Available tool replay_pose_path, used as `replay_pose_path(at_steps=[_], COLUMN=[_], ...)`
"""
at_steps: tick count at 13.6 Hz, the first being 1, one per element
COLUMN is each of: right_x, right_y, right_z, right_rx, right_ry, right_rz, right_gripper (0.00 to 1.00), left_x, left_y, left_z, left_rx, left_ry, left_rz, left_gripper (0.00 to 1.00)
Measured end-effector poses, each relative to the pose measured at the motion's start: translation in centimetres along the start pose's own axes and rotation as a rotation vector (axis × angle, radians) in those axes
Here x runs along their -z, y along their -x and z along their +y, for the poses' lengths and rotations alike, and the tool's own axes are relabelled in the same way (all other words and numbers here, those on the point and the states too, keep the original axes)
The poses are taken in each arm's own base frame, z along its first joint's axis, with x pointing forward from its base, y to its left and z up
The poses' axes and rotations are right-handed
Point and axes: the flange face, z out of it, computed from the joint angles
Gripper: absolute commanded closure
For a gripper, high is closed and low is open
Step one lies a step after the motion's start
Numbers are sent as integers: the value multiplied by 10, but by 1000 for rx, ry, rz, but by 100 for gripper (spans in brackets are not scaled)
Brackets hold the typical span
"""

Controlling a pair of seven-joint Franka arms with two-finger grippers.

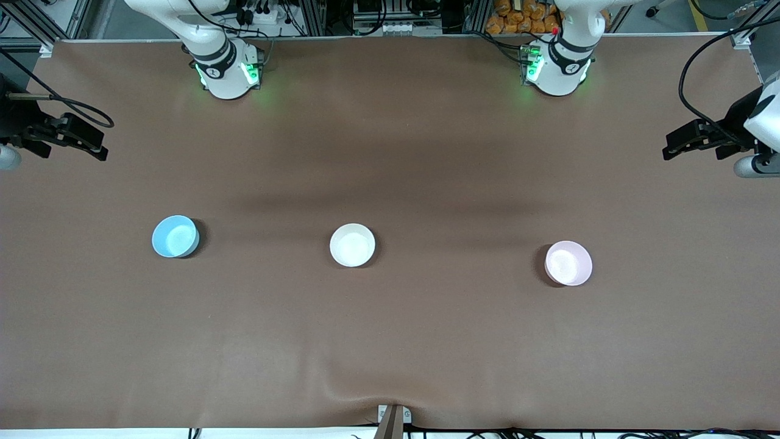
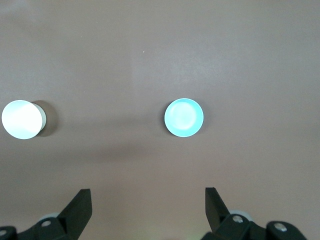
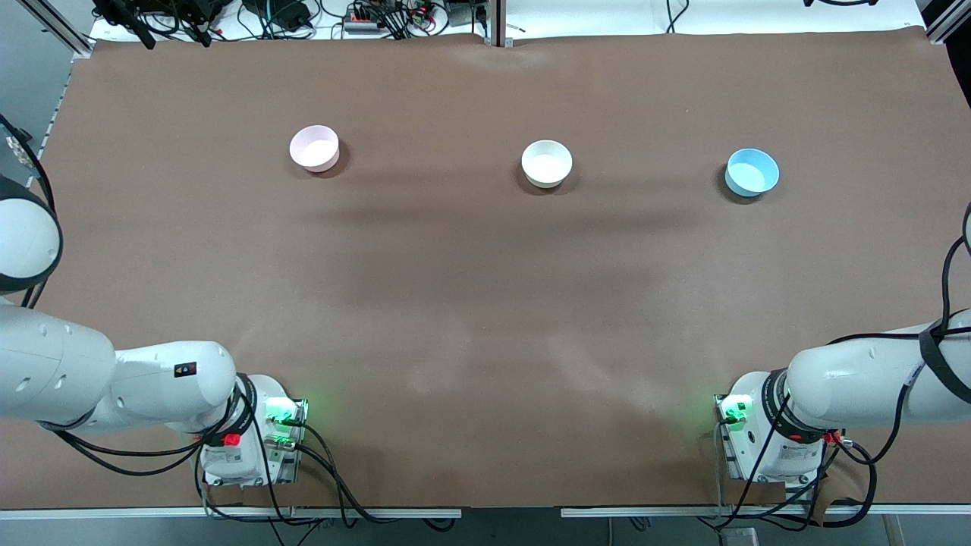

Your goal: Stack pink and blue bowls on white bowl

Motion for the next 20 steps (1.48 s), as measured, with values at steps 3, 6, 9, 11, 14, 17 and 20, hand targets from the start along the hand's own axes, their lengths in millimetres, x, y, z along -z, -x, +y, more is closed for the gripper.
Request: replay_pose_path(at_steps=[3, 6, 9, 11, 14, 17, 20], right_x=[0, 0, 0, 0, 0, 0, 0], right_y=[0, 0, 0, 0, 0, 0, 0], right_z=[0, 0, 0, 0, 0, 0, 0], right_rx=[0, 0, 0, -1, -1, -1, -1], right_ry=[0, 0, 0, 0, 0, 0, 0], right_rz=[0, 0, 0, 0, 0, 0, 0], right_gripper=[0, 0, 0, 0, 0, 0, 0], left_x=[0, 0, 0, 0, -9, -42, -108], left_y=[0, 0, 0, 0, -4, -25, -52], left_z=[-3, -6, -17, -17, -12, -9, -7], left_rx=[6, 11, 30, 31, 20, 11, 8], left_ry=[1, 1, 3, 3, 4, 11, 21], left_rz=[1, 1, 1, 0, -18, -36, -4], left_gripper=[0, 0, 0, 0, 0, 0, 0])
